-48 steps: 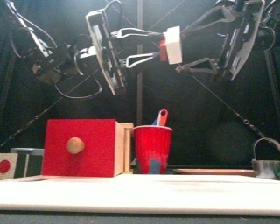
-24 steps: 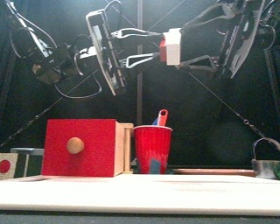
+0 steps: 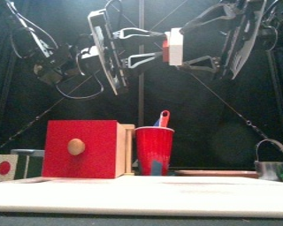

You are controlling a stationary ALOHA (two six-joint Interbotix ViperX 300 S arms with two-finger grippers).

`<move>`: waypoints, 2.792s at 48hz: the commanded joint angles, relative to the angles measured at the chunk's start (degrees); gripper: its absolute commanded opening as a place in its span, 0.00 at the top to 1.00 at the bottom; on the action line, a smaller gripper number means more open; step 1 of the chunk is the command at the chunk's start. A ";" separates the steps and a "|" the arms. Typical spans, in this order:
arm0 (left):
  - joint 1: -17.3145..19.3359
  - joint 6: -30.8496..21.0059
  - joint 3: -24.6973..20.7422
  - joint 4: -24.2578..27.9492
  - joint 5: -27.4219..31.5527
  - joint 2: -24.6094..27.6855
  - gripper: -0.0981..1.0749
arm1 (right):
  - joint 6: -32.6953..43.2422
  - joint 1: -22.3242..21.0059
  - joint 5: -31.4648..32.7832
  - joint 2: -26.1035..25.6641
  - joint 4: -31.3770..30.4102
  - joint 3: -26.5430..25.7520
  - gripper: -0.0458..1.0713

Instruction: Pull apart salmon sushi and put rice into drawer

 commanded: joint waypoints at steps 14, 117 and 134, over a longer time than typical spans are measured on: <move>-0.44 0.79 -1.41 -0.70 -0.79 -0.44 0.41 | -0.09 -0.18 -0.88 0.00 0.09 -1.41 0.04; -8.26 0.88 -2.29 -12.22 31.82 -5.62 0.41 | 4.75 0.18 18.28 -4.22 1.14 0.88 0.32; -9.05 0.00 -11.07 -20.21 57.83 -5.27 0.41 | 4.83 0.09 22.68 -4.22 4.31 1.85 0.32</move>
